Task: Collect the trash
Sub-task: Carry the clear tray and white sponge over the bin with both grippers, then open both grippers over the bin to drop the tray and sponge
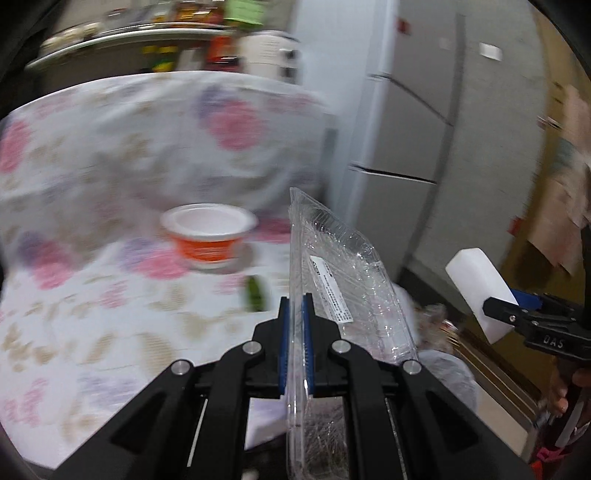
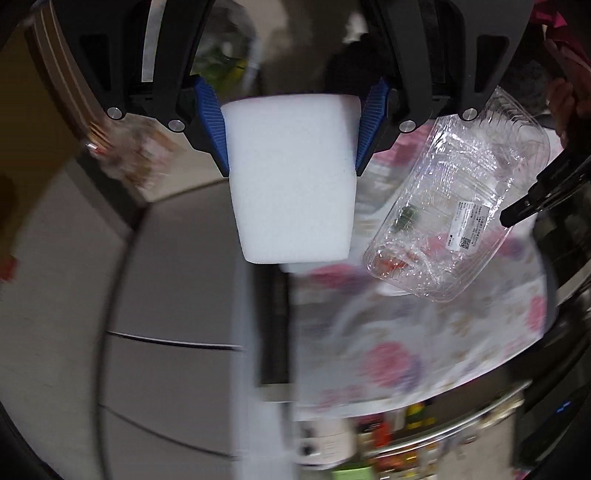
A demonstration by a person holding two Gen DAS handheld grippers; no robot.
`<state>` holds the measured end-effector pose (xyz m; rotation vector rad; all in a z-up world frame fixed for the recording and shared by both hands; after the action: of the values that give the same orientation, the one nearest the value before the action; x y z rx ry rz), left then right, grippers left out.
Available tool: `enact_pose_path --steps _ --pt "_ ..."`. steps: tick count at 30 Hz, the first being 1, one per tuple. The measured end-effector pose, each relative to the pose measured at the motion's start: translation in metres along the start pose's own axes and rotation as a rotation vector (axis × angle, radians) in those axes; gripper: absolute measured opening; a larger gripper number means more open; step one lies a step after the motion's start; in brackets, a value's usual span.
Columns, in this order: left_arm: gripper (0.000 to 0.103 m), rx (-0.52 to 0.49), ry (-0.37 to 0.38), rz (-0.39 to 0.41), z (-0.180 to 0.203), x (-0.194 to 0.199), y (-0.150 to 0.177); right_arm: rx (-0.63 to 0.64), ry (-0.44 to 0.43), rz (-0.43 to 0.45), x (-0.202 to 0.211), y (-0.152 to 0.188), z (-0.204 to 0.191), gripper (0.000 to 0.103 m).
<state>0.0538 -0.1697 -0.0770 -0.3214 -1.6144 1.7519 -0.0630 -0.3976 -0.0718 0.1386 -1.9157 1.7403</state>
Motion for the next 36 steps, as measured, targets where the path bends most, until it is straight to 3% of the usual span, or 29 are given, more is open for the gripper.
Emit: enact_pose_path --steps 7,13,21,23,24,25,29,33,36 --pt "0.005 -0.070 0.212 -0.087 0.095 -0.047 0.028 -0.092 0.183 -0.022 0.032 0.029 0.079 0.065" --pt "0.005 -0.134 0.297 -0.188 0.153 -0.076 0.062 -0.168 0.277 -0.064 0.037 0.065 0.127 0.065" --pt "0.006 -0.235 0.369 -0.323 0.209 -0.117 0.095 -0.302 0.306 -0.140 0.020 0.103 0.177 0.070" --pt "0.023 -0.235 0.394 -0.339 0.215 -0.123 0.098 -0.311 0.317 -0.172 0.010 0.112 0.185 0.078" --pt "0.042 -0.236 0.398 -0.336 0.216 -0.124 0.098 -0.312 0.317 -0.179 0.007 0.114 0.186 0.078" --pt "0.049 -0.236 0.399 -0.326 0.215 -0.123 0.098 -0.315 0.322 -0.184 0.004 0.117 0.188 0.078" --pt "0.050 -0.223 0.381 -0.315 0.201 -0.119 0.091 -0.332 0.317 -0.189 0.000 0.119 0.187 0.078" --pt "0.051 -0.212 0.306 -0.276 0.170 -0.108 0.074 -0.311 0.287 -0.170 0.004 0.105 0.177 0.078" --pt "0.060 -0.192 0.230 -0.239 0.142 -0.097 0.058 -0.274 0.240 -0.141 0.005 0.085 0.156 0.078"
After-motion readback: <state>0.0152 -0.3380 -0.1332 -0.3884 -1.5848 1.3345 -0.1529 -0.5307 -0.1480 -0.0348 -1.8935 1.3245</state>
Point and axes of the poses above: each gripper's, at about its wrist camera, not at the fingertips, and x roughly against the way its jaws point, z to its right, y to its underside, the point moved 1 cm from there along -x, roughly the way its jaws point, and after that the axes turned 14 degrees about z, right-handed, at the moved point
